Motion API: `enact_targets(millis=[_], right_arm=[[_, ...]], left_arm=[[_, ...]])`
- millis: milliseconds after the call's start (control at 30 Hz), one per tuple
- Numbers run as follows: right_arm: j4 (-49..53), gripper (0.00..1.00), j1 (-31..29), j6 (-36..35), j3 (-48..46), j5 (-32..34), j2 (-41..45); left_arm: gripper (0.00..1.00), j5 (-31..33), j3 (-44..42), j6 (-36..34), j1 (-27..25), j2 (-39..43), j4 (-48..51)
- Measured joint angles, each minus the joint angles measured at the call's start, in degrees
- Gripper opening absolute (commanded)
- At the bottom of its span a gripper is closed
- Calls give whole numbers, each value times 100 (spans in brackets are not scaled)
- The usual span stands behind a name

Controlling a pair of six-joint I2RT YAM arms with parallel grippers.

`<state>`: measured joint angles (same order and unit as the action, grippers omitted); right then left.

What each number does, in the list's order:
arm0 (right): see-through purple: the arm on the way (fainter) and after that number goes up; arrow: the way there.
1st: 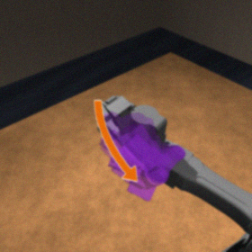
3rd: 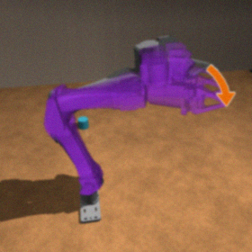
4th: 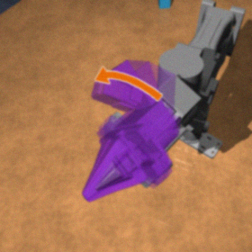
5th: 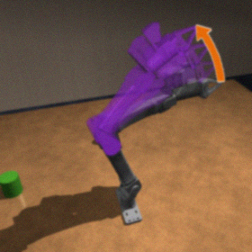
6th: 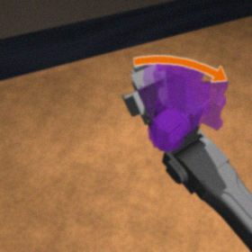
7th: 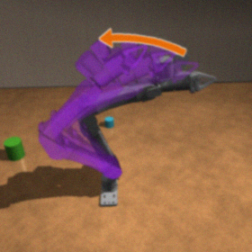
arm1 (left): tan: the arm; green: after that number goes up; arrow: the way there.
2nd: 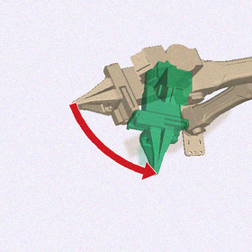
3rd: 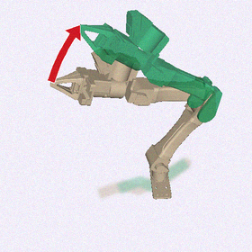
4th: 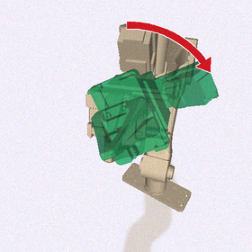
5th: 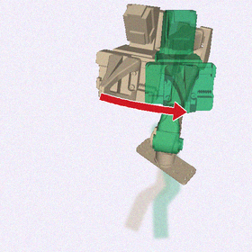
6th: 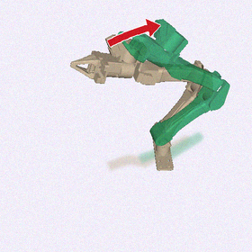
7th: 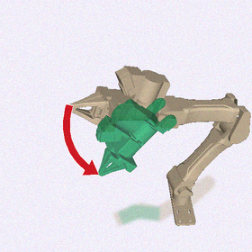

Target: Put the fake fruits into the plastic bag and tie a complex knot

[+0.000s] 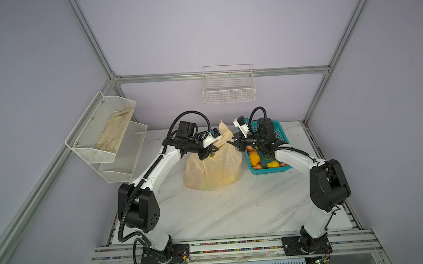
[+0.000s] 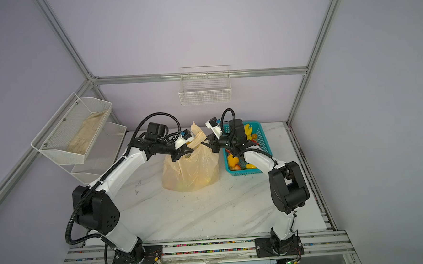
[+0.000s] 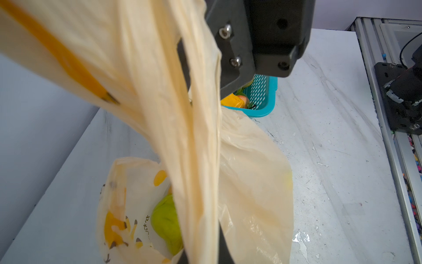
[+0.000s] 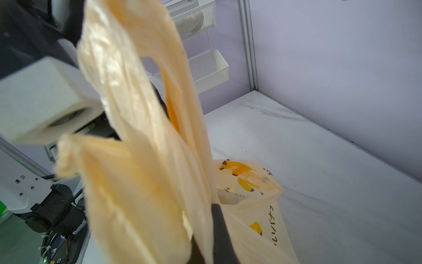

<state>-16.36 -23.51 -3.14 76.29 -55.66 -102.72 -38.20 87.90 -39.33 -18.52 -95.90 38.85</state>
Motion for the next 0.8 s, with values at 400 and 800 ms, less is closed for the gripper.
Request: enact_targets(millis=[400, 800], right_arm=[[-219, 20, 0, -234, -129, -243, -15], [-699, 34, 0, -249, -422, -424, -15]], left_arm=[[0, 11, 382, -83, 0, -402, 337], [0, 48, 597, -146, 0, -579, 529]])
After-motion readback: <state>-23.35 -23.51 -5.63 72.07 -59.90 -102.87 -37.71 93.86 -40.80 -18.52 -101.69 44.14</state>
